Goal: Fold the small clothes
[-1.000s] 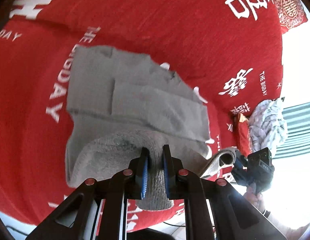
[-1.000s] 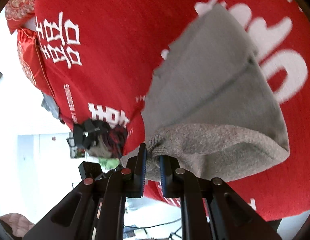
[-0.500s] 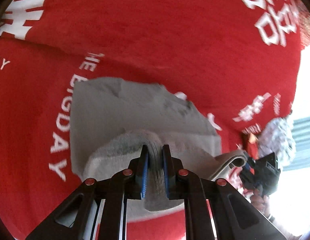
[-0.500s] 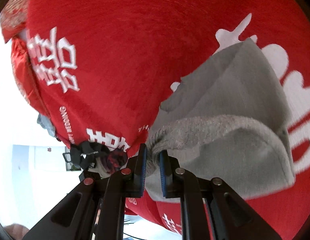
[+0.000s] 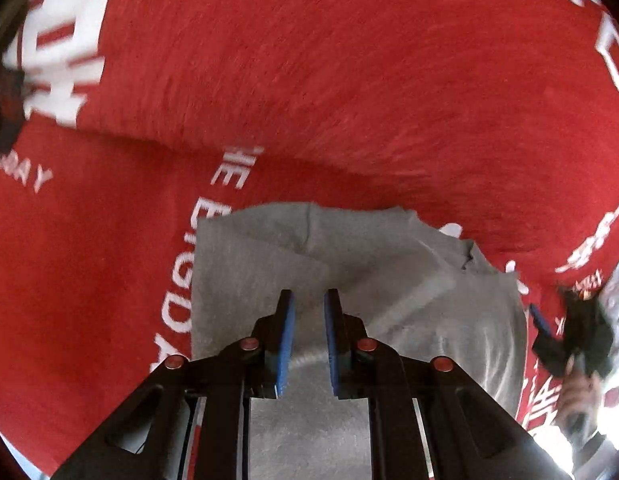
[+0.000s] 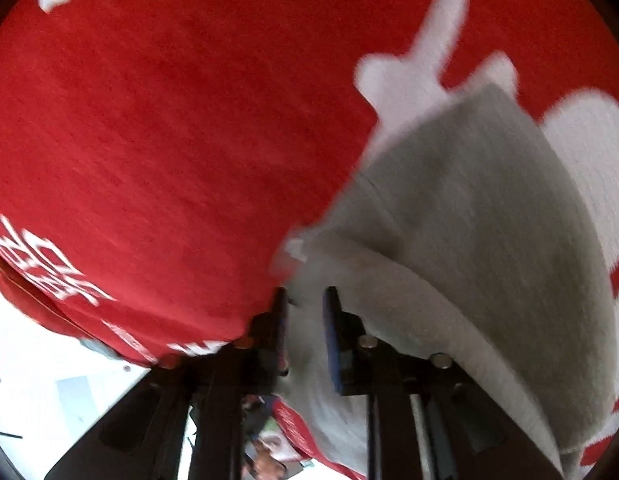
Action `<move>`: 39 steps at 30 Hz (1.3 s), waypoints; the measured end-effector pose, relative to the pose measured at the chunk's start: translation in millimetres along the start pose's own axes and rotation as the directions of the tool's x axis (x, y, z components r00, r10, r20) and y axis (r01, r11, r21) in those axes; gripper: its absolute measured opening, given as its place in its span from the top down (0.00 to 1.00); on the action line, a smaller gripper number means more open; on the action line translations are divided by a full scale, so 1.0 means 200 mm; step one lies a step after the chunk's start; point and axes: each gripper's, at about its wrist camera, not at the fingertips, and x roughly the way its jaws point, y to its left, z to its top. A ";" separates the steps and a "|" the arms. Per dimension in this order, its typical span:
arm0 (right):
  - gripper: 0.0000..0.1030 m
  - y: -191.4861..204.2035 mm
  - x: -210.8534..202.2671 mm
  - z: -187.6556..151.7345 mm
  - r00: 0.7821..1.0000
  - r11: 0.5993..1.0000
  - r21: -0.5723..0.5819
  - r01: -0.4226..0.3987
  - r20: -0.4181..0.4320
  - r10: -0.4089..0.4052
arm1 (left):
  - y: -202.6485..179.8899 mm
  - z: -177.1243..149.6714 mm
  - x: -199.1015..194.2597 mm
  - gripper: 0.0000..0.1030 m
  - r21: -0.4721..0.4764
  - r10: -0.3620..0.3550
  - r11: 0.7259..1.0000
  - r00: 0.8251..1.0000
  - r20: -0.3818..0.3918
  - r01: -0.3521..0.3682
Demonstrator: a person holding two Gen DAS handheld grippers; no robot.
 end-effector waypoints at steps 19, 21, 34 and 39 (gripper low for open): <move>0.54 0.14 0.14 -0.06 0.884 0.807 -0.396 0.438 0.023 -0.468 | 0.02 0.10 0.31 0.85 0.006 0.047 0.999 0.996 -0.082 -0.046; 0.54 0.14 0.10 -0.02 0.864 0.786 -0.382 0.486 0.076 -0.497 | 0.02 0.10 0.29 0.85 0.029 0.067 0.997 0.995 -0.074 -0.065; 0.50 0.13 -0.19 -0.14 0.828 0.759 -0.344 0.552 0.124 -0.546 | 0.11 -0.15 0.06 0.85 0.046 0.125 0.992 0.984 -0.127 -0.120; 0.49 0.03 -0.28 -0.30 0.836 0.784 -0.309 0.538 0.083 -0.542 | 0.11 -0.33 -0.05 0.00 0.075 0.177 0.983 0.980 -0.093 -0.171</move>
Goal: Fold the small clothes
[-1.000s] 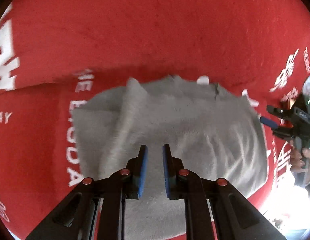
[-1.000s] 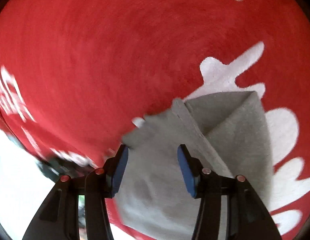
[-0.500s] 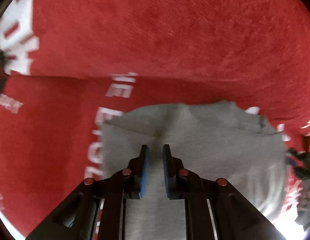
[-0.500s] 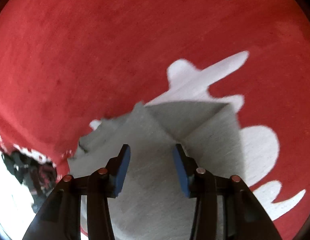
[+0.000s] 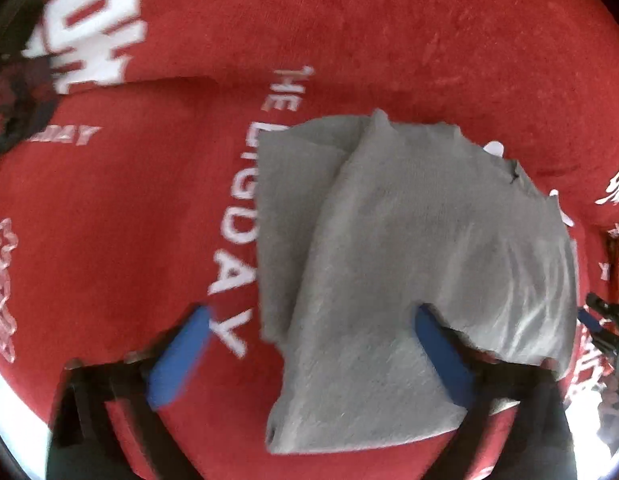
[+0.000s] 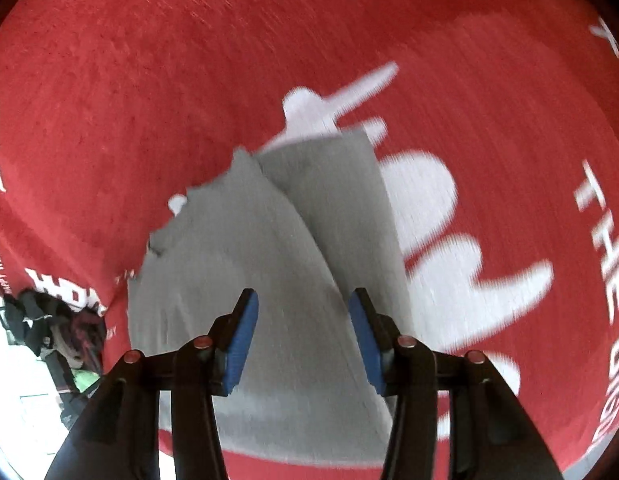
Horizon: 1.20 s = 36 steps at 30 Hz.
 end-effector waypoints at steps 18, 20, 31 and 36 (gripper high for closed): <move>0.49 -0.40 -0.13 -0.53 0.996 0.914 0.396 -0.086 0.042 0.076 | 0.21 -0.38 0.10 0.14 -0.276 -0.170 0.953 0.973 -0.157 0.122; 0.49 -0.42 -0.08 -0.51 0.991 0.890 0.435 -0.134 0.065 0.118 | 0.21 -0.37 0.11 0.40 -0.280 -0.176 0.951 0.972 -0.157 0.127; 0.89 -0.25 -0.10 -0.39 1.000 0.980 0.198 -0.014 -0.012 0.017 | 0.20 -0.38 0.06 0.83 -0.182 -0.126 0.978 0.985 -0.120 0.103; 0.89 -0.33 -0.01 -0.41 0.999 0.983 0.181 0.040 -0.042 -0.033 | 0.23 -0.41 0.07 0.83 -0.184 -0.128 0.977 0.985 -0.112 0.106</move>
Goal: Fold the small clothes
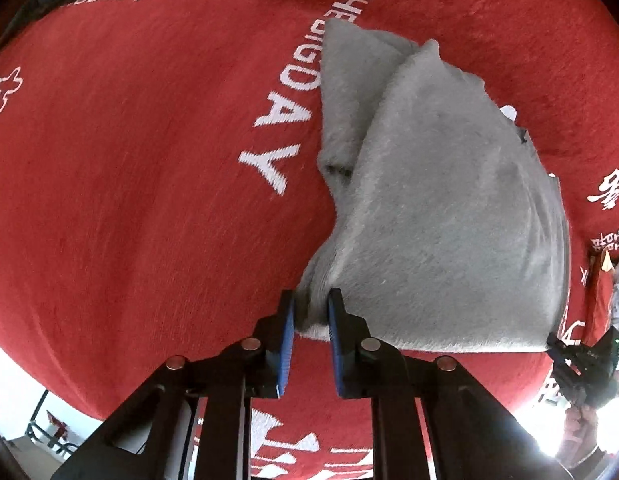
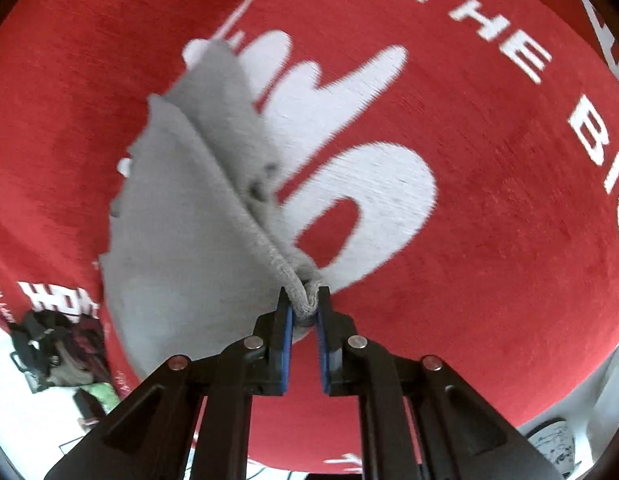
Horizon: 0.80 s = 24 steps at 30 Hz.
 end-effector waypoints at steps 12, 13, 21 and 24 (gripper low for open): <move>0.88 0.21 -0.20 -0.03 0.992 0.989 -0.119 0.092 0.096 -0.081 | -0.09 0.12 -0.24 0.83 0.114 0.021 0.993 0.995 0.098 -0.033; 0.88 0.26 -0.20 -0.02 0.991 0.985 -0.146 0.090 0.108 -0.075 | -0.11 0.15 -0.24 0.83 0.122 0.014 0.992 0.994 0.107 -0.027; 0.88 0.54 -0.07 0.12 0.990 0.945 -0.309 0.106 0.126 -0.069 | -0.38 0.52 -0.10 0.83 0.184 -0.017 0.983 0.985 0.169 -0.015; 0.88 0.62 0.01 0.20 0.986 0.927 -0.353 0.131 0.141 -0.086 | -0.42 0.63 -0.01 0.83 0.172 0.007 0.984 0.984 0.176 -0.038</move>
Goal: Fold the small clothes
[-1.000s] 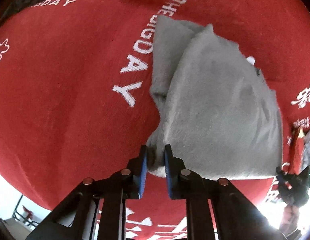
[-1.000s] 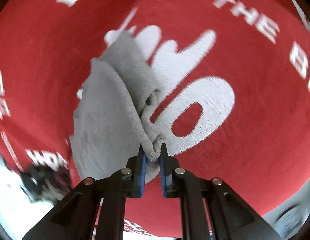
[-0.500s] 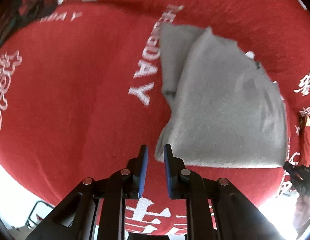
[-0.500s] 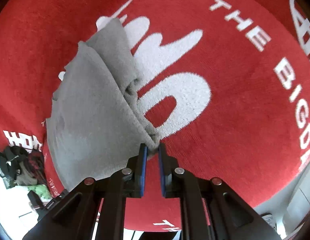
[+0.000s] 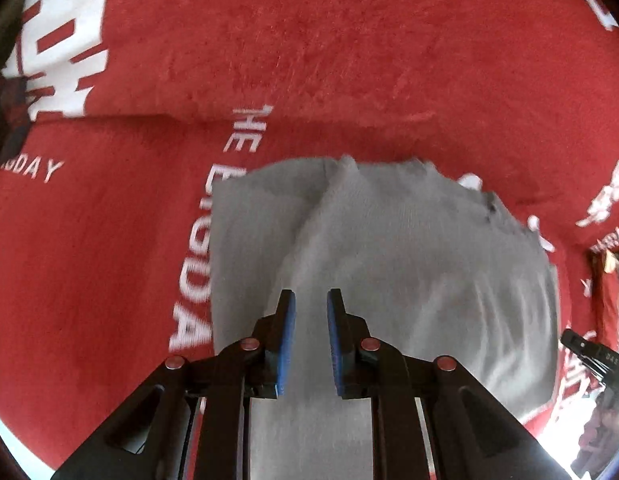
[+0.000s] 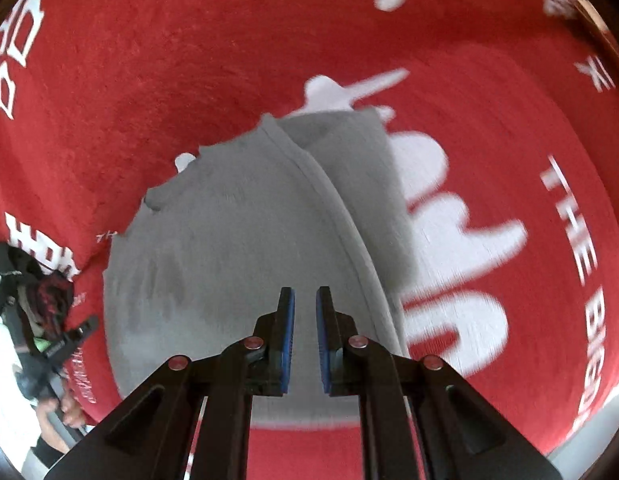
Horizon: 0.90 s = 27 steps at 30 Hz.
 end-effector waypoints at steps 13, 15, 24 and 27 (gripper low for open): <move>1.00 -0.15 0.19 0.17 0.999 0.999 0.046 0.000 -0.036 0.001 | 0.12 0.06 0.12 0.82 -0.033 0.049 0.998 0.998 -0.037 -0.051; 1.00 -0.16 0.15 0.17 0.999 0.999 0.040 0.035 -0.022 -0.034 | 0.12 0.04 0.09 0.82 -0.023 0.081 0.996 0.996 -0.037 -0.082; 1.00 -0.22 -0.04 0.06 0.997 0.996 0.060 0.072 -0.023 -0.071 | 0.12 -0.16 -0.13 0.82 0.063 0.098 0.994 0.993 -0.067 -0.093; 1.00 -0.16 -0.09 -0.05 0.997 0.998 0.019 0.064 -0.033 -0.063 | 0.07 -0.26 -0.17 0.83 0.075 0.089 0.994 0.993 -0.080 -0.083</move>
